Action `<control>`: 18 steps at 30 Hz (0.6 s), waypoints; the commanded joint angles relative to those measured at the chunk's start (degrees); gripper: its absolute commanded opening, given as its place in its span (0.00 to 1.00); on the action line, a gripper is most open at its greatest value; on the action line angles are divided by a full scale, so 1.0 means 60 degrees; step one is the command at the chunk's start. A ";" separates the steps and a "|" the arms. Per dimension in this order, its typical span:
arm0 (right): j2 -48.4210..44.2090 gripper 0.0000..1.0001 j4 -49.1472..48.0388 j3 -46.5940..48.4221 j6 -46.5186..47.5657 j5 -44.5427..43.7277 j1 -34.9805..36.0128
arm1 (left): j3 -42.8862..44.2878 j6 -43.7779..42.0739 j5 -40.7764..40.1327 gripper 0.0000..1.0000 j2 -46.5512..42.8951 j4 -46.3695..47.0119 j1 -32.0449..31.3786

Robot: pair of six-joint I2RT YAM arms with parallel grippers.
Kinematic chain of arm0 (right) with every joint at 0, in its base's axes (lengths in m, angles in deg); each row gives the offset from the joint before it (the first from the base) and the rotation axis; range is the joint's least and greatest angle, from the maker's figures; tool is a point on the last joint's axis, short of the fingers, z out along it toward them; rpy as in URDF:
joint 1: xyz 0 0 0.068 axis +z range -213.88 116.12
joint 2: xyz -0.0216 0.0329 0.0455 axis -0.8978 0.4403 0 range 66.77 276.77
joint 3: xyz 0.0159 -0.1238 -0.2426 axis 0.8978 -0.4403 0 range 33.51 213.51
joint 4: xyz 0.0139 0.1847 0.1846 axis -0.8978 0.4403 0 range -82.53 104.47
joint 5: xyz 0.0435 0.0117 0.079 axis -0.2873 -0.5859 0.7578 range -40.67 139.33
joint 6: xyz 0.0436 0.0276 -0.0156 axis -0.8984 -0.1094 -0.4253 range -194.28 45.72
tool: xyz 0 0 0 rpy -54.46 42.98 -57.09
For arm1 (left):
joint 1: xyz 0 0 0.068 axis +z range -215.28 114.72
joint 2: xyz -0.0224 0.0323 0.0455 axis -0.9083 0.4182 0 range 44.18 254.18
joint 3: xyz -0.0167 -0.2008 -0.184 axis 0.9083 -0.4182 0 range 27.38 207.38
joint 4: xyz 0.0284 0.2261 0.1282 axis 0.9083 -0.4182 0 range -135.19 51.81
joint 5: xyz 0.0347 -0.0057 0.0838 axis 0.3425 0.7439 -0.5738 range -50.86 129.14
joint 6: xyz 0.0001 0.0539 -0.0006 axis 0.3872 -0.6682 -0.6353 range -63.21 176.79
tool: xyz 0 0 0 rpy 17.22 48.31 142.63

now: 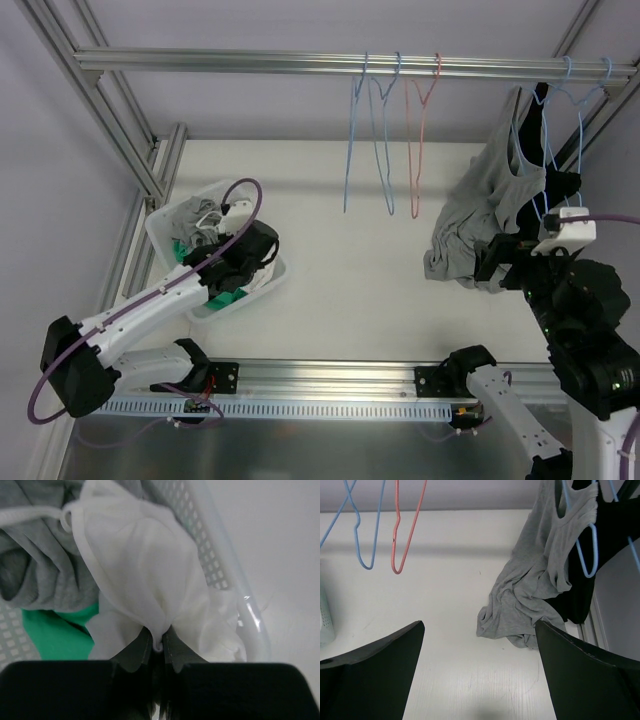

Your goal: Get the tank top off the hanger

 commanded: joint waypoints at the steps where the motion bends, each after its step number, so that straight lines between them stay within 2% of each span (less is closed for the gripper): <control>1: 0.0464 1.00 -0.0797 -0.0271 -0.0259 0.0429 -0.0038 | -0.0759 0.1221 0.0436 0.00 0.0359 0.0078 0.0015; 6: 0.1429 1.00 -0.1208 -0.0097 -0.0201 0.0854 -0.0038 | -0.1450 0.2175 0.0523 0.00 0.1589 0.0196 0.0396; 7: 0.1576 1.00 -0.1266 -0.0023 -0.0172 0.0883 -0.0024 | -0.1377 0.2161 0.0625 0.10 0.1634 0.0196 0.0396; 9: 0.2116 1.00 -0.1253 0.0225 -0.0041 0.0694 -0.0024 | -0.1304 0.2190 0.0946 0.56 0.1417 0.0167 0.0381; 10: 0.2308 0.99 -0.1194 0.0633 0.0004 0.0432 -0.0038 | -0.1202 0.2147 0.1035 0.74 0.1227 0.0166 0.0381; 11: 0.2498 1.00 -0.1150 0.0869 0.0033 0.0299 -0.0038 | -0.1157 0.1987 0.1094 0.90 0.0949 0.0166 0.0381; 12: 0.2877 0.99 -0.1062 0.1118 0.0091 0.0211 -0.0067 | -0.1084 0.1855 0.1225 0.99 0.0352 0.0152 0.0381; 15: 0.3813 1.00 -0.0727 0.2303 0.0676 0.0180 -0.0520 | -0.0514 0.1050 0.1605 0.99 -0.0911 0.0123 0.0381; 18: 0.4999 1.00 -0.0301 0.3885 0.1102 0.1290 -0.1793 | 0.0204 0.0112 0.1929 0.99 -0.1849 0.0079 0.0381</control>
